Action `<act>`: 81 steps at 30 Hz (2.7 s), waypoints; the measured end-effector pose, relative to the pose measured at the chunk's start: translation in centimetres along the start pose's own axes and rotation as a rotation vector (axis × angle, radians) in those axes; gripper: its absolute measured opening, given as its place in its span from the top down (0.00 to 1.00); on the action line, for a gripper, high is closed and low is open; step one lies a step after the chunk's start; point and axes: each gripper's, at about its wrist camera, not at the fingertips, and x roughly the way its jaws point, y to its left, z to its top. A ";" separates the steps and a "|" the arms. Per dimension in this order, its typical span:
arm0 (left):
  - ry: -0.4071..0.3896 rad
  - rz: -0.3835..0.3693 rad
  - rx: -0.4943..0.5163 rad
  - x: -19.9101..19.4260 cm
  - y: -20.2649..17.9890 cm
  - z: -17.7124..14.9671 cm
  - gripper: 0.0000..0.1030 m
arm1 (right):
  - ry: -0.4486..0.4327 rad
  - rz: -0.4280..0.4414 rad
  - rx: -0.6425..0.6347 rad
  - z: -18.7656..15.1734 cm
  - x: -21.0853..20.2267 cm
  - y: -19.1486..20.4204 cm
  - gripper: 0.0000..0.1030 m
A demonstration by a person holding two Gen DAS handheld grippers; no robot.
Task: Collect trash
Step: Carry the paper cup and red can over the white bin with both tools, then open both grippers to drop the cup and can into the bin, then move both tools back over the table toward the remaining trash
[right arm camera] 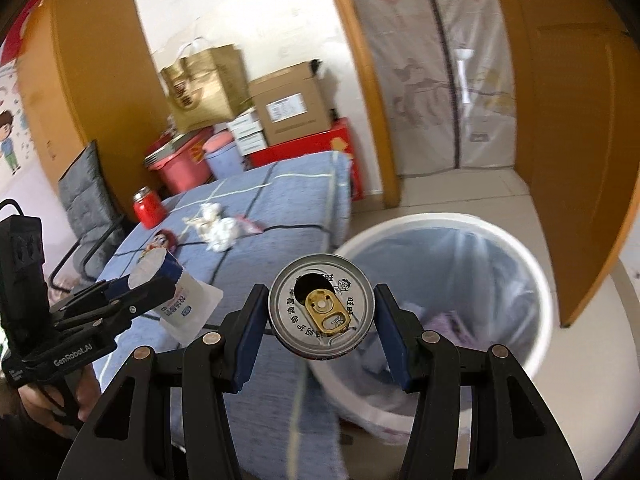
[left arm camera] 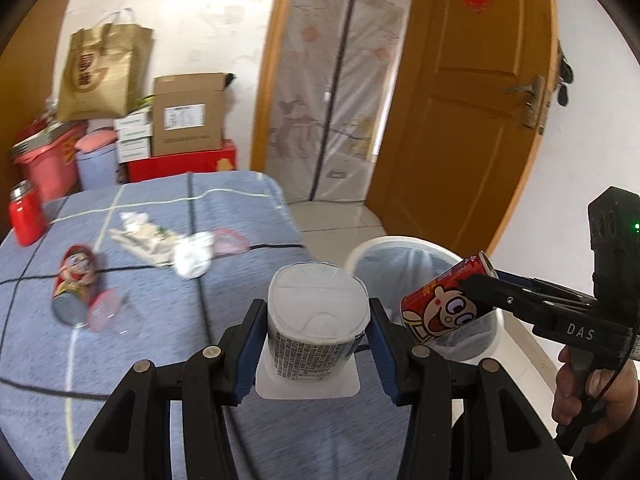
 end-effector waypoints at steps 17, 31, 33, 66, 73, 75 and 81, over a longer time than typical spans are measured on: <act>0.032 -0.162 0.108 6.4 -6.9 1.9 0.52 | 0.022 -0.118 0.092 -1.2 -1.1 -6.7 0.48; 0.127 -0.218 0.126 11.1 -8.3 0.4 0.51 | 0.097 -0.162 0.096 -2.4 0.4 -8.3 0.48; 0.139 -0.222 0.124 11.5 -8.2 0.2 0.51 | 0.104 -0.166 0.091 -2.4 0.5 -8.2 0.48; 0.075 -0.192 0.055 7.8 -6.1 0.6 0.42 | 0.036 -0.167 0.058 -1.6 -1.7 -6.0 0.47; 0.056 -0.142 0.021 5.4 -4.4 0.1 0.42 | 0.029 -0.135 0.031 -1.5 -1.9 -4.2 0.47; 0.047 -0.124 0.016 4.5 -3.8 -0.1 0.42 | 0.026 -0.124 0.020 -1.5 -2.0 -3.5 0.47; 0.029 -0.080 -0.001 2.4 -2.4 -0.5 0.42 | 0.019 -0.082 -0.025 -1.5 -2.1 -1.0 0.47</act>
